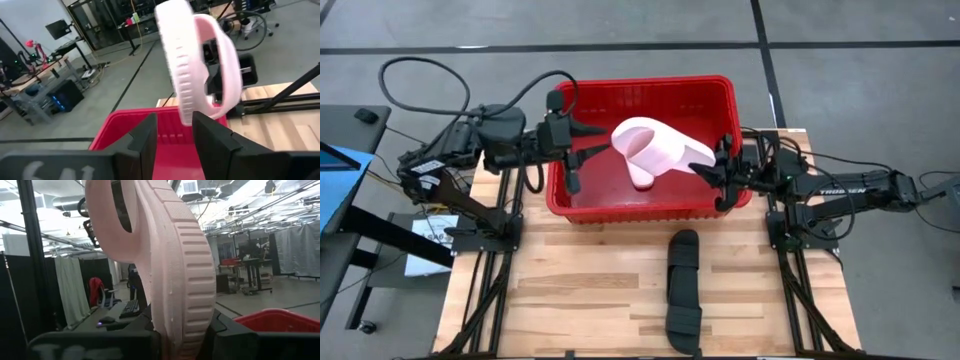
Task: Pick and place slides into bin
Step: Put the pink slipper in the red bin
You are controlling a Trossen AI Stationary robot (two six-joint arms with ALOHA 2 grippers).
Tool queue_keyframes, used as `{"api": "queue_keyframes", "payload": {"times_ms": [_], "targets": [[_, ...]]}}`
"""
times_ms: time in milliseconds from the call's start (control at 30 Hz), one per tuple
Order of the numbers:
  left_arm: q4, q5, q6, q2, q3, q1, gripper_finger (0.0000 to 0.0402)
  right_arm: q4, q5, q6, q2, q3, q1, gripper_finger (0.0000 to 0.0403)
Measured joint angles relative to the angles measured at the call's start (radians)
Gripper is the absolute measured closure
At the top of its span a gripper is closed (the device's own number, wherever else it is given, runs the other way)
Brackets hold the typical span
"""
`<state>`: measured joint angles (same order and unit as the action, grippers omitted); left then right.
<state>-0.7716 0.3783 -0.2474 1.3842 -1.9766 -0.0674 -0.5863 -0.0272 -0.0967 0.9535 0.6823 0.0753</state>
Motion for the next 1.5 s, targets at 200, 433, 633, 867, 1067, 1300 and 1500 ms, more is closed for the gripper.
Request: {"api": "queue_keyframes", "payload": {"times_ms": [200, 433, 633, 867, 1067, 1300, 1500], "targets": [[0.028, -0.077, 0.016, 0.015, 0.0, 0.001, 0.0287, -0.004, 0.0, 0.0, 0.0, 0.0, 0.0, 0.0357], [0.074, -0.079, 0.005, 0.051, 0.0, 0.002, 0.0287, -0.004, 0.0, 0.0, 0.0, 0.0, 0.0, 0.0357], [0.124, -0.082, -0.045, 0.059, 0.0, 0.002, 0.0287, -0.005, 0.001, 0.0, 0.0, 0.0, -0.003, 0.0357], [0.171, -0.077, -0.047, 0.059, 0.001, 0.002, 0.0309, -0.002, 0.003, -0.008, 0.0, 0.0, -0.003, 0.0357], [0.199, -0.015, -0.047, 0.072, 0.0, 0.002, 0.0379, -0.001, 0.0, -0.008, -0.002, 0.001, -0.003, 0.0357], [0.2, 0.029, -0.06, 0.087, -0.002, 0.002, 0.038, 0.008, -0.003, -0.032, -0.001, 0.001, -0.003, 0.0357], [0.179, 0.029, -0.066, 0.086, 0.002, 0.001, 0.0381, 0.056, 0.007, -0.033, 0.002, 0.001, -0.003, 0.0265]]}}
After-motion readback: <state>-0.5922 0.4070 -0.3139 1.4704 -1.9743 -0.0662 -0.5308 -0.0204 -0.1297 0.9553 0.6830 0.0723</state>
